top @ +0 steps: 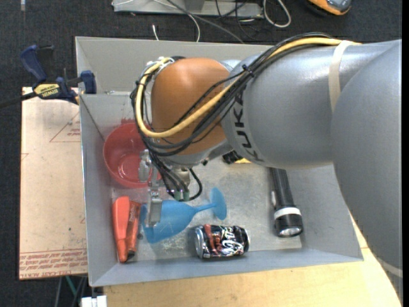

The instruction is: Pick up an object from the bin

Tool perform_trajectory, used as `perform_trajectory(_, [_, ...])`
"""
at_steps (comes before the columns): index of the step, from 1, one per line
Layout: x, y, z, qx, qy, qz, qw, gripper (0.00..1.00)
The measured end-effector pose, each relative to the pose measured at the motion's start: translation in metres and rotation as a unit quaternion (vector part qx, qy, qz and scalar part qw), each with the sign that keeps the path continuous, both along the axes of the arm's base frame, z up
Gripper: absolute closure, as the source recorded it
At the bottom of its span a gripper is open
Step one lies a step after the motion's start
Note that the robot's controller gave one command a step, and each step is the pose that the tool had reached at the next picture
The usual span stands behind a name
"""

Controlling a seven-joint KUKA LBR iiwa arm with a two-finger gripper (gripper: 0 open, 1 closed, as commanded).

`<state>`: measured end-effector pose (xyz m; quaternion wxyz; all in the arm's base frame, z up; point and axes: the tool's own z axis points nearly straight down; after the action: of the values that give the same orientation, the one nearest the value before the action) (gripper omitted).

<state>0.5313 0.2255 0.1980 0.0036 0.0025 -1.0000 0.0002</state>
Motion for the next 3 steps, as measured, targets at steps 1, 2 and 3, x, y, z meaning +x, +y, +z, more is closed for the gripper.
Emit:
perform_trajectory(1, [0.002, -0.001, 0.004, 0.001, -0.0036, -0.003, 1.0000, 0.00])
perform_trajectory(2, [0.074, 0.005, -0.129, 0.001, -0.0021, -0.027, 0.9996, 0.00])
perform_trajectory(3, [0.066, 0.002, -0.126, -0.001, -0.0090, -0.123, 0.9924, 0.00])
